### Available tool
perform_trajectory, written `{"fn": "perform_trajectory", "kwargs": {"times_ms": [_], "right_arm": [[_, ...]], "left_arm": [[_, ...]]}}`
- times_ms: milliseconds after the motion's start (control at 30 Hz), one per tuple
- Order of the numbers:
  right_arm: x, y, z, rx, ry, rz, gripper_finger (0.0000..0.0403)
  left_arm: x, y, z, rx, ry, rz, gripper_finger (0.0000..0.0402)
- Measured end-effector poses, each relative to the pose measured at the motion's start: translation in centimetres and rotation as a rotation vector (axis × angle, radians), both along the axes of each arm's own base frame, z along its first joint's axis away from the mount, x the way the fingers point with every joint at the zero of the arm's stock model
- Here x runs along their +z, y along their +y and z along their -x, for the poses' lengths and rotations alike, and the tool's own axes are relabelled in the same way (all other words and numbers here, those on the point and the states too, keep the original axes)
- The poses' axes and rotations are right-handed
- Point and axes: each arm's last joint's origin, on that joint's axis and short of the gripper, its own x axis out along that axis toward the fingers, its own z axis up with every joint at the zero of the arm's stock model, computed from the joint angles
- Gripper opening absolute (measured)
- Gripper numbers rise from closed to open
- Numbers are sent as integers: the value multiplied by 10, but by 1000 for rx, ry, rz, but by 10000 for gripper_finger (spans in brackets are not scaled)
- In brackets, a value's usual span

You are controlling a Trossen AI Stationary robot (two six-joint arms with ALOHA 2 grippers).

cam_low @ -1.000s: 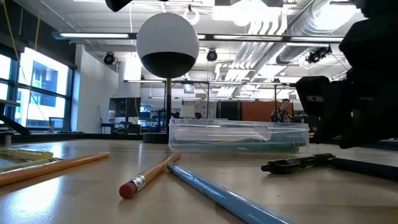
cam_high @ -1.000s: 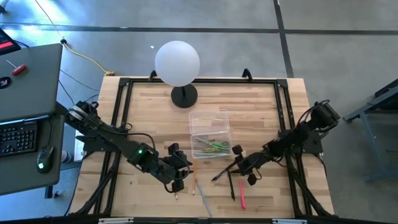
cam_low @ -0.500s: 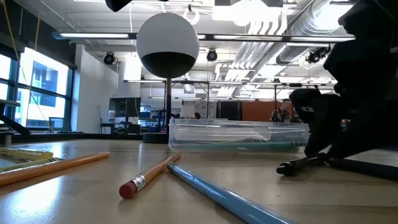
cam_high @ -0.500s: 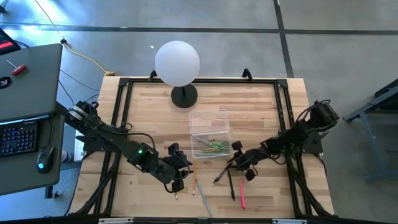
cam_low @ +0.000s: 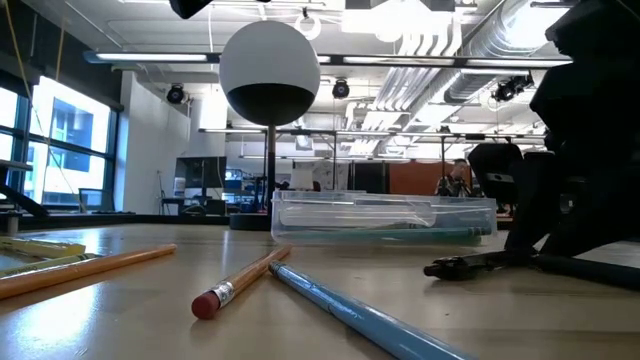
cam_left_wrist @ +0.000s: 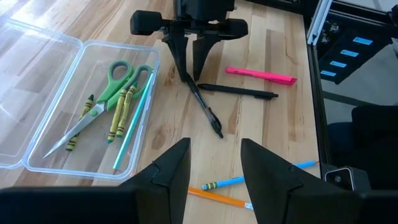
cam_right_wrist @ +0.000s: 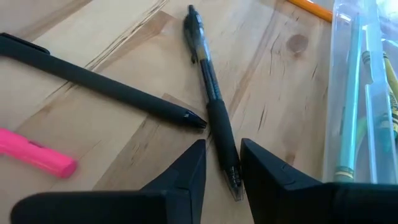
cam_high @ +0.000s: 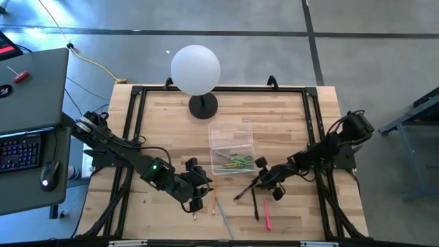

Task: Pick & place school supplies into a supply box
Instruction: Put the black transparent pen into the transparent supply box

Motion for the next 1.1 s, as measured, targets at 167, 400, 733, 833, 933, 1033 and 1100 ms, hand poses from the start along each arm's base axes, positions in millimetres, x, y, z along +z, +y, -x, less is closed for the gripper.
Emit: {"fn": "perform_trajectory", "kwargs": {"times_ms": [167, 400, 733, 833, 933, 1033, 1100], "right_arm": [[0, 0, 0, 9, 4, -14, 63], [0, 1, 0, -45, 24, -72, 30], [4, 10, 1, -6, -13, -107, 21], [6, 13, 1, 1, -44, -116, 22], [10, 16, 0, -9, -94, -120, 14], [13, 19, 0, -17, -128, -122, 10], [15, 20, 1, -22, -142, -118, 10]], "left_arm": [[0, 0, 0, 0, 0, 0, 172], [0, 0, 0, 0, 0, 0, 172], [0, 0, 0, 0, 0, 0, 172], [0, 0, 0, 0, 0, 0, 172], [0, 0, 0, 0, 0, 0, 172], [0, 0, 0, 0, 0, 0, 172], [0, 0, 0, 0, 0, 0, 172]]}}
